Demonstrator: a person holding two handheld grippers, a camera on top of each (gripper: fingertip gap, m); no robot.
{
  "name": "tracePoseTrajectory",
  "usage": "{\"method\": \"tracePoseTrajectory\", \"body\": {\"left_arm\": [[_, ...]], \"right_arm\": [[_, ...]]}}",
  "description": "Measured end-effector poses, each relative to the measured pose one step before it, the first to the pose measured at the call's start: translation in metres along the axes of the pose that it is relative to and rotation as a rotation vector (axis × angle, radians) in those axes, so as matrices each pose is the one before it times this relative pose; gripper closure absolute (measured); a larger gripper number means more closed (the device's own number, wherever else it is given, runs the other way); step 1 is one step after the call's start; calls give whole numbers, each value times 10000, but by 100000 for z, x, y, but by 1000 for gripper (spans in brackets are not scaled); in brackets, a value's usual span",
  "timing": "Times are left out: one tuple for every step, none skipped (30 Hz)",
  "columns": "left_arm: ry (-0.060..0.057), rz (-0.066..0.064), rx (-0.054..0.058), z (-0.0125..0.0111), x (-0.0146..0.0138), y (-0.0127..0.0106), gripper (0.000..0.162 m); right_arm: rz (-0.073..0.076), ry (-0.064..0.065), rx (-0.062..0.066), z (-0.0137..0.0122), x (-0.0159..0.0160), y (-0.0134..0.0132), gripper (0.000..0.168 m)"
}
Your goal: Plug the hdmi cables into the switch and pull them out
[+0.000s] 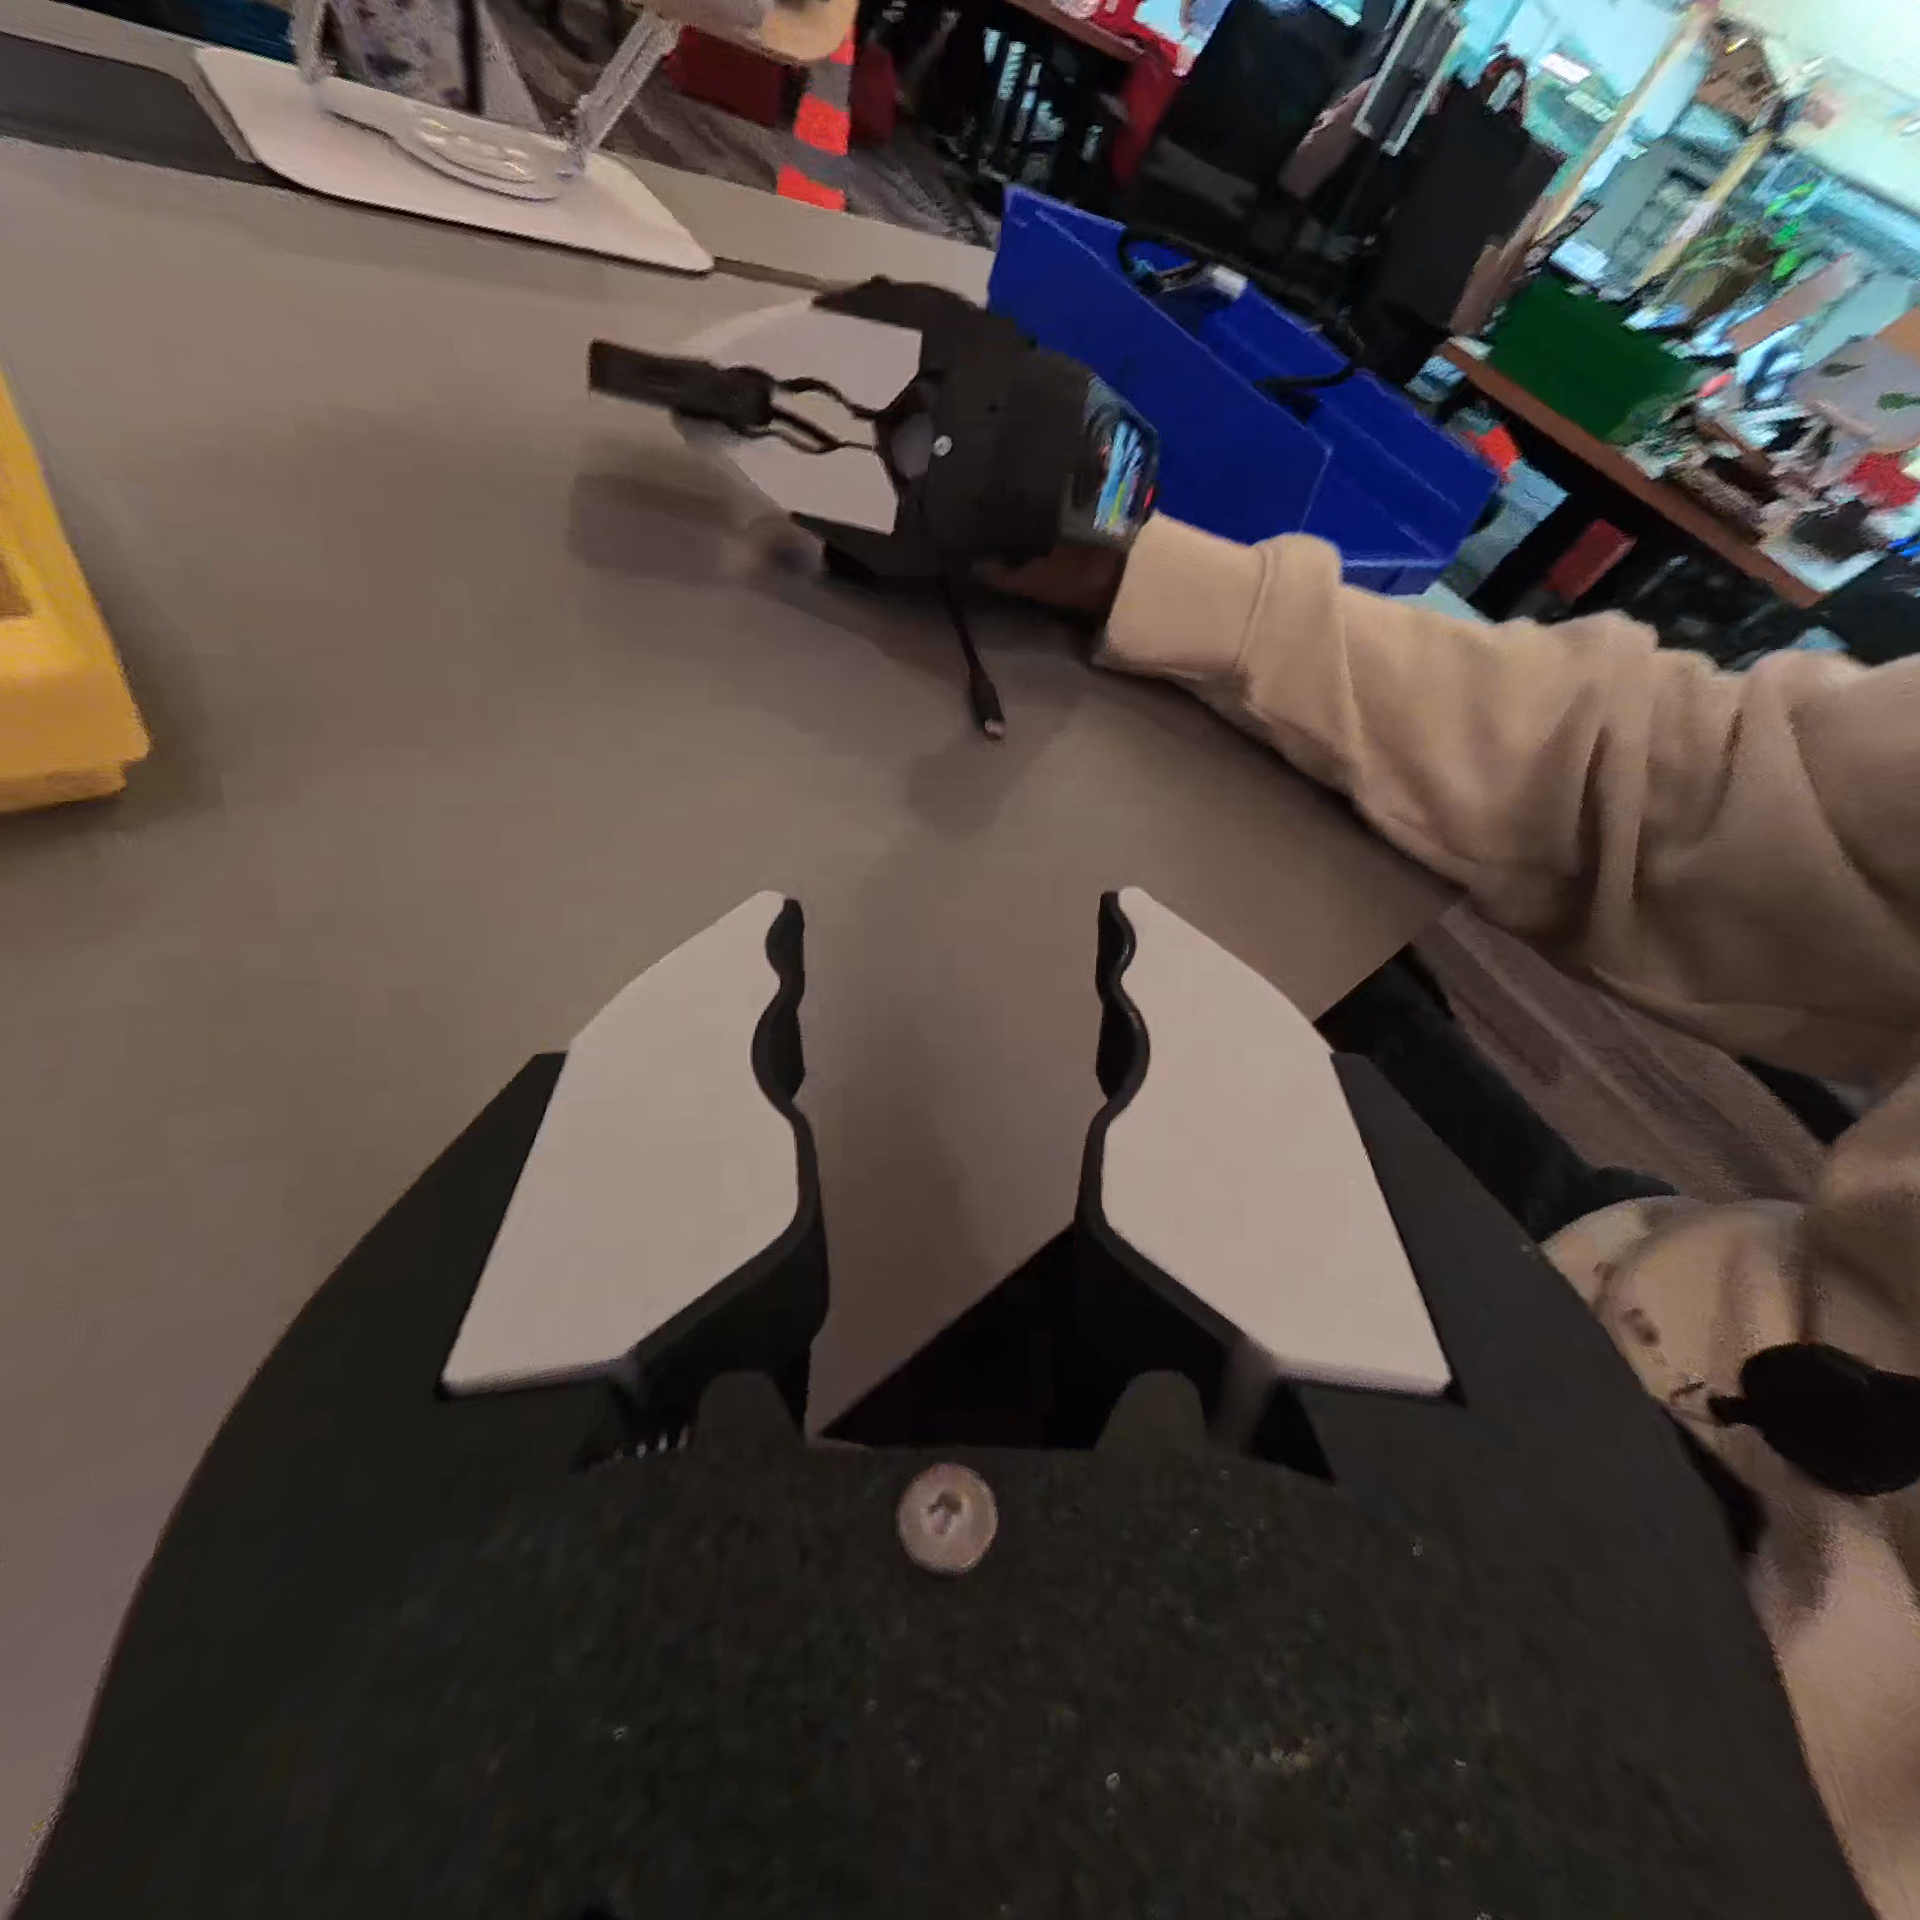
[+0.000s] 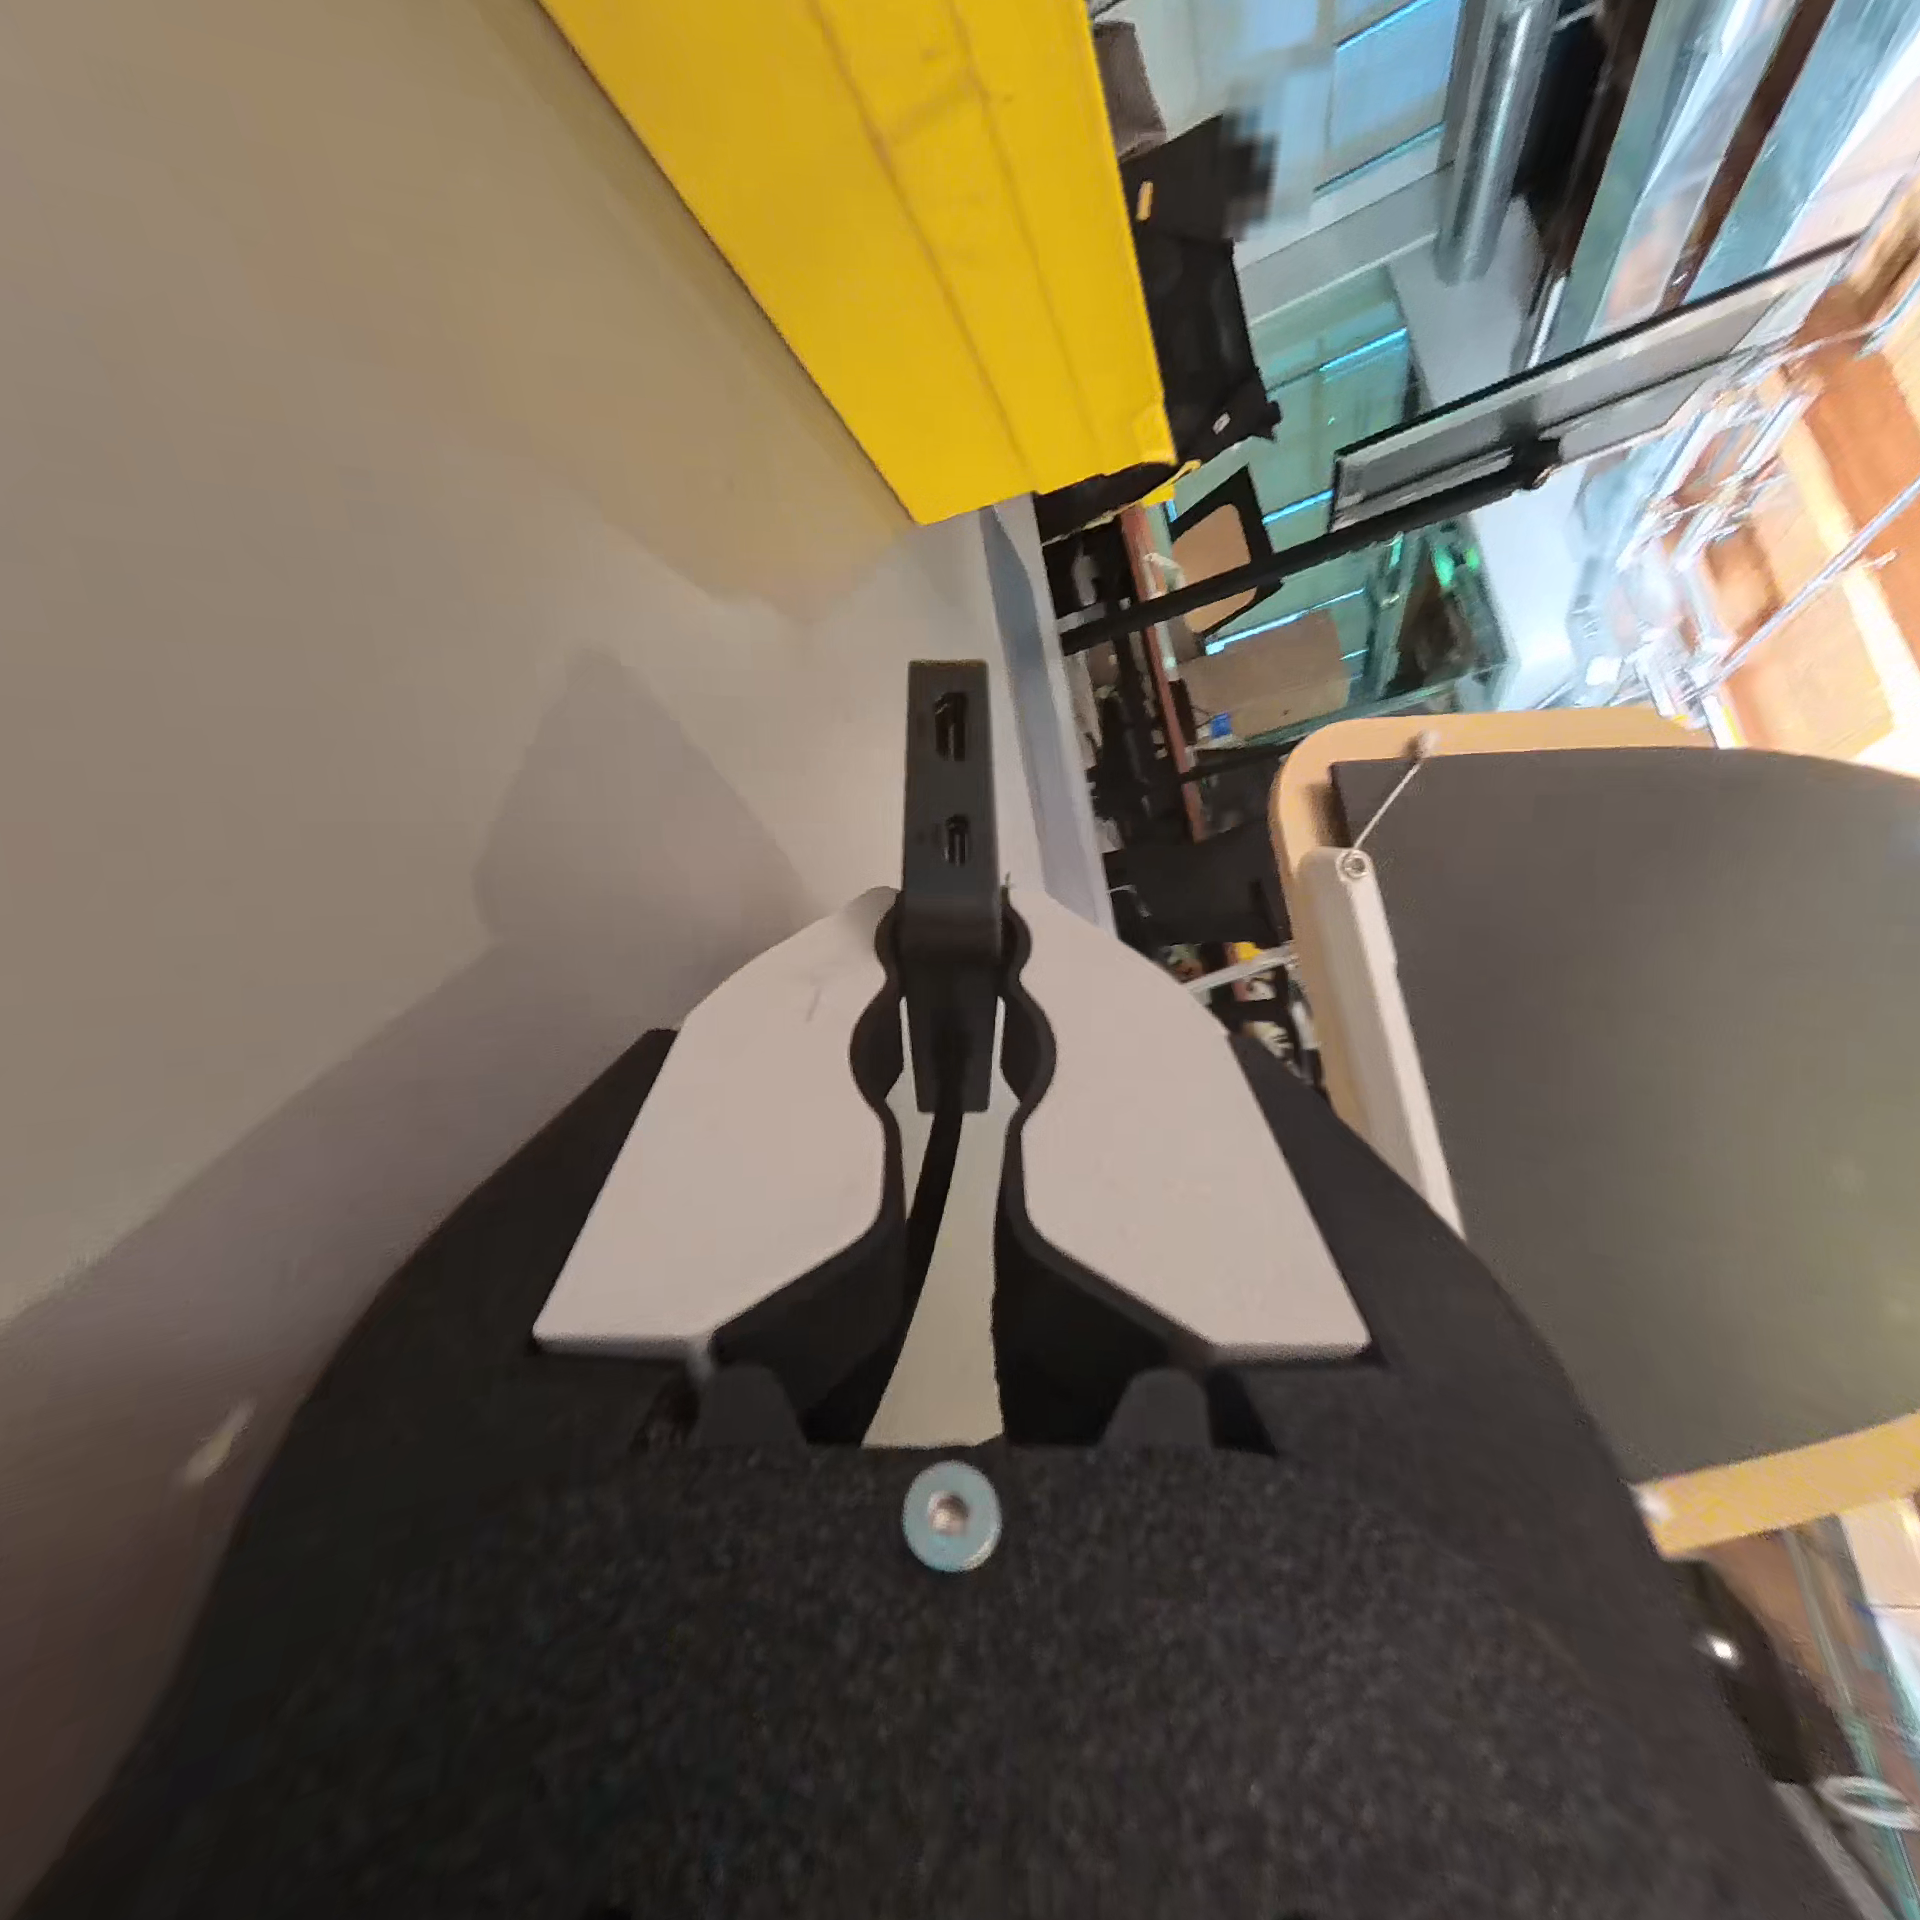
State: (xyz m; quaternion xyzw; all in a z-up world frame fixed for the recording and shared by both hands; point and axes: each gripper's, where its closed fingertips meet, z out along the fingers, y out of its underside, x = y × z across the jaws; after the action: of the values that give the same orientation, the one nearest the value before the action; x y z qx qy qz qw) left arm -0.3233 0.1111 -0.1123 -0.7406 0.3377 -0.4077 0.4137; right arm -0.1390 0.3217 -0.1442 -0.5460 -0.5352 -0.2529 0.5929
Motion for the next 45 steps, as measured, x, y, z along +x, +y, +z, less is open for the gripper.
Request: {"method": "tracePoseTrajectory", "body": {"left_arm": [[-428,299,-212,-274,-507,903,106],[-429,324,-455,-172,-642,916,103],[-296,313,-697,-157,-480,886,105],[-146,277,-578,-118,-229,665,114],[-128,150,-156,-61,-165,271,117],[-36,-19,70,-25,-33,67,116],[68,-126,93,-33,132,-43,116],[79,-153,154,-52,176,-229,115],[75,-86,224,-54,192,-360,110],[-34,7,174,-17,1,-265,107],[-189,94,40,3,-252,-74,105],[-298,167,-65,35,-420,94,103],[-357,202,-87,38,-505,141,102],[-340,180,-59,61,-471,100,102],[-262,98,-36,83,-357,51,101],[-152,-14,-42,91,-206,15,101],[-17,-129,-74,109,-57,49,102],[104,-250,-151,150,46,142,103],[191,-285,-219,162,53,232,107],[169,-200,-162,110,-150,149,109],[49,-146,-16,-23,-565,-88,110],[-36,-183,92,-199,-990,-391,111],[-150,-290,111,-339,-1530,-659,115],[-247,-436,36,-401,-2006,-824,117],[-261,-529,-67,-357,-2222,-937,117],[-379,-587,-84,-296,-2430,-1102,117],[-473,-563,0,-151,-2426,-1362,117],[-352,-390,36,97,-1967,-1499,117],[-382,-268,-159,382,-1716,-1208,116],[-550,-261,-423,615,-1670,-803,112],[-470,-254,-437,685,-1275,-733,110],[-282,-246,-312,665,-796,-758,110],[-265,-243,-312,652,-613,-608,109],[-245,-168,-347,593,-410,-464,107],[-91,15,-293,501,12,-327,107],[-62,124,-221,463,134,-221,107],[-162,104,-204,496,-27,-106,107],[-206,121,-260,564,-144,59,108],[-274,183,-248,540,-276,107,113],[-301,188,-97,383,-346,-58,125],[-183,76,43,150,-223,-183,130],[-92,-3,110,-115,-95,-227,132],[-94,41,252,-380,-36,-370,136],[-136,72,393,-581,-53,-557,138],[-159,70,431,-711,-78,-659,141]], "right_arm": [[-40,60,39,-208,-55,248,154],[-39,-124,-34,-179,-294,387,154],[-127,243,-81,-211,348,219,154],[-26,193,34,-160,305,-14,154],[8,45,9,-40,81,-61,154],[-99,98,-16,52,88,-65,154],[-173,97,11,92,38,-94,154],[-154,-25,15,117,-157,-86,154],[-118,-18,13,63,-126,-87,154],[-45,68,30,-21,89,-90,154],[62,-9,69,-52,27,-63,154],[112,-62,12,-11,-25,49,154],[85,7,-61,12,92,136,154],[69,69,-31,15,179,91,154],[109,-7,13,-15,71,14,154],[83,-19,7,-17,29,12,154],[15,39,6,-24,69,-7,154],[5,6,19,-36,-3,-30,154],[1,-24,19,-20,-52,-41,154],[-26,0,0,-4,-31,-18,154],[-27,0,-5,-7,-31,-12,154],[-16,-12,-8,0,-52,-6,154],[-9,-25,-18,1,-63,7,154],[-14,1,-24,-7,-23,24,154],[8,-1,1,-27,-14,-10,154],[28,-31,4,-25,-40,-1,154],[18,-24,-12,-13,-32,21,154],[16,-33,-1,5,-50,13,154],[28,-62,9,12,-96,1,154],[12,-53,-12,25,-93,22,154],[-4,-34,-19,25,-68,25,154],[10,-14,-5,0,-28,-2,154],[15,1,-2,-26,7,-2,154],[15,-13,-4,-19,-24,20,154],[20,-15,-8,-34,-14,15,154],[12,-5,5,-23,-4,2,154],[18,-25,22,-21,-37,-23,154],[31,-47,14,11,-50,-17,154],[23,-40,19,25,-42,-17,154],[21,-35,34,23,-33,-31,154],[30,-37,32,7,-33,-26,154],[34,-29,13,8,-17,13,154],[37,-16,6,-2,10,27,154],[31,-7,5,-12,6,9,154],[21,-5,9,-2,8,-15,154]]}}
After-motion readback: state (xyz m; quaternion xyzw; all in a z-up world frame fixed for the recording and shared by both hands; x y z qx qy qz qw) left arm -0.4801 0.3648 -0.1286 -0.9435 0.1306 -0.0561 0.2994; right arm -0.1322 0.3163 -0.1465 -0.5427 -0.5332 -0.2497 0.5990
